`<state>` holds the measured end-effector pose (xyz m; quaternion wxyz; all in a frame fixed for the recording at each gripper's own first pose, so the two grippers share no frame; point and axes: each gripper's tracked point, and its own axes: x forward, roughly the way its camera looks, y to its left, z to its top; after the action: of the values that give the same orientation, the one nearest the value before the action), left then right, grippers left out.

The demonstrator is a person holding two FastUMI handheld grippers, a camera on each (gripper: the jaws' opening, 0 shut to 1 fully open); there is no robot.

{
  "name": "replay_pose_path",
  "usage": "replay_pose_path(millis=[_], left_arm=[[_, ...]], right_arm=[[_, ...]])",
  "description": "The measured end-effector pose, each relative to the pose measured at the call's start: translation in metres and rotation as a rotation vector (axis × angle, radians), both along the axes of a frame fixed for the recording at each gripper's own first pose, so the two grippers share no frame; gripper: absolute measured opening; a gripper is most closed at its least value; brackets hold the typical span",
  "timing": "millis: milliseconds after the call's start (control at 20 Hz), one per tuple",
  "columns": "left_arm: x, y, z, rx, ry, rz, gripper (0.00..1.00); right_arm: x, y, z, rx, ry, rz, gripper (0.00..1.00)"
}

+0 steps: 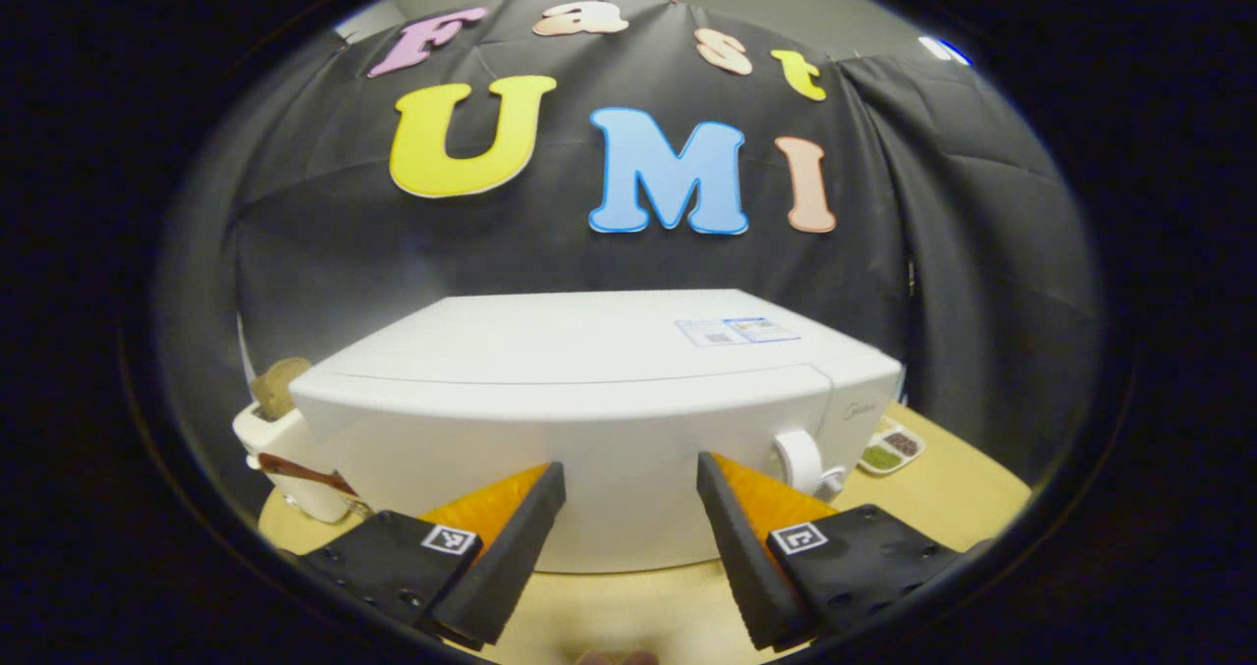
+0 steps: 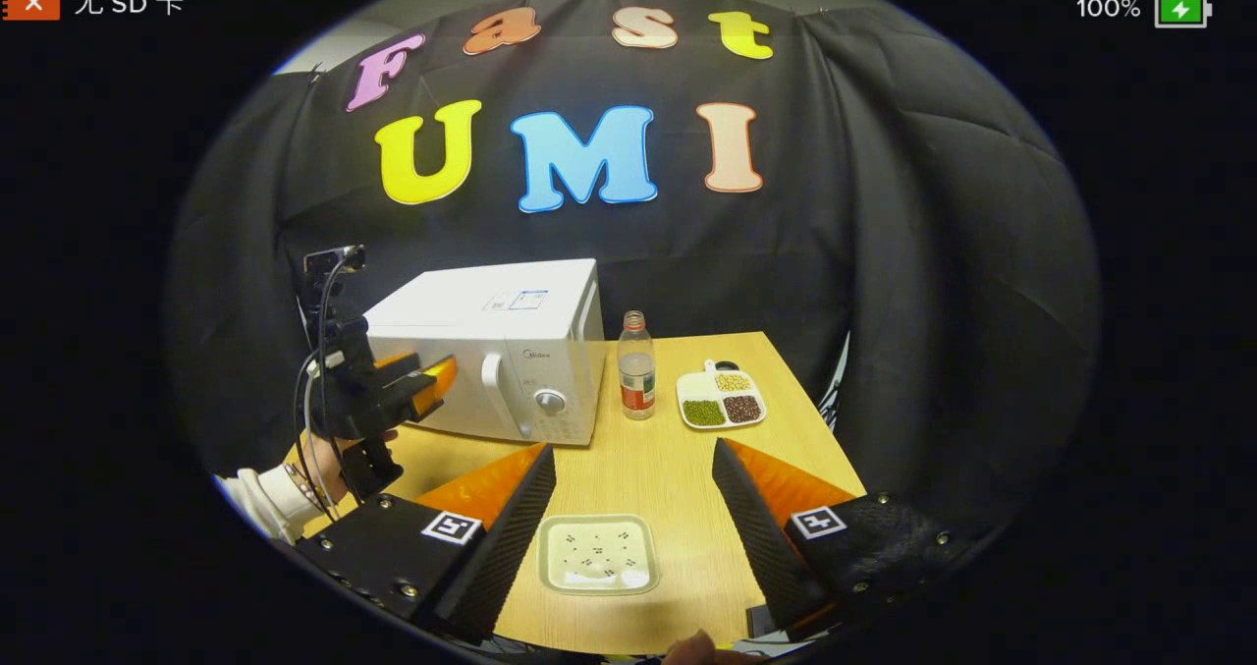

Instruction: Open the microwave oven with the left hand, put the food in, and close the microwave oven.

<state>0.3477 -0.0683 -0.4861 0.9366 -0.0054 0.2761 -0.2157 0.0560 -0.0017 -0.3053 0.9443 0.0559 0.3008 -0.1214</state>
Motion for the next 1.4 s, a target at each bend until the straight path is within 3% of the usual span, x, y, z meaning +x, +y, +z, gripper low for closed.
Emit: replay_pose_path(millis=[100, 300, 350, 400, 500, 600, 650, 700, 800, 850, 900, 1000, 1200, 1300, 1400], left_arm=[[-0.012, -0.014, 0.007, -0.049, 0.077, -0.029, 0.93], [-0.026, -0.001, 0.062, 0.037, -0.050, -0.046, 0.89], [-0.037, 0.002, 0.072, 0.046, -0.058, -0.048, 0.99], [-0.050, 0.006, 0.084, 0.047, -0.061, -0.045, 0.94], [-0.082, 0.012, 0.111, 0.025, -0.069, -0.037, 0.95], [-0.115, 0.019, 0.151, -0.021, -0.099, -0.006, 0.94], [-0.130, 0.022, 0.172, -0.043, -0.120, 0.016, 0.99], [-0.144, 0.028, 0.190, -0.050, -0.139, 0.038, 0.89], [-0.159, 0.045, 0.221, -0.002, -0.172, 0.077, 0.93], [-0.166, 0.055, 0.239, 0.021, -0.185, 0.094, 0.89], [-0.177, 0.063, 0.261, 0.035, -0.209, 0.111, 0.93], [-0.188, 0.082, 0.307, 0.054, -0.267, 0.152, 0.89], [-0.208, 0.105, 0.385, 0.008, -0.377, 0.217, 0.98], [-0.223, 0.121, 0.407, -0.014, -0.413, 0.234, 0.89], [-0.235, 0.143, 0.416, -0.004, -0.426, 0.247, 0.89]], right_arm=[[0.003, 0.001, 0.013, 0.011, -0.034, 0.020, 0.98], [0.002, -0.005, 0.037, -0.010, -0.115, 0.076, 0.98], [0.001, -0.009, 0.040, -0.008, -0.120, 0.091, 0.98], [0.000, -0.013, 0.042, -0.006, -0.128, 0.098, 0.98], [0.003, -0.027, 0.051, 0.007, -0.166, 0.094, 0.98], [0.008, -0.042, 0.061, 0.005, -0.203, 0.093, 0.98], [0.013, -0.051, 0.067, 0.000, -0.227, 0.095, 0.98], [0.018, -0.056, 0.073, -0.002, -0.248, 0.103, 0.98], [0.030, -0.060, 0.079, 0.016, -0.276, 0.136, 0.98], [0.036, -0.058, 0.082, 0.028, -0.278, 0.159, 0.98], [0.041, -0.061, 0.085, 0.031, -0.284, 0.169, 0.98], [0.054, -0.054, 0.095, 0.050, -0.312, 0.187, 0.98], [0.065, -0.015, 0.132, 0.077, -0.369, 0.233, 0.98], [0.063, 0.005, 0.165, 0.050, -0.427, 0.244, 0.98], [0.059, 0.028, 0.194, 0.012, -0.484, 0.258, 0.98]])
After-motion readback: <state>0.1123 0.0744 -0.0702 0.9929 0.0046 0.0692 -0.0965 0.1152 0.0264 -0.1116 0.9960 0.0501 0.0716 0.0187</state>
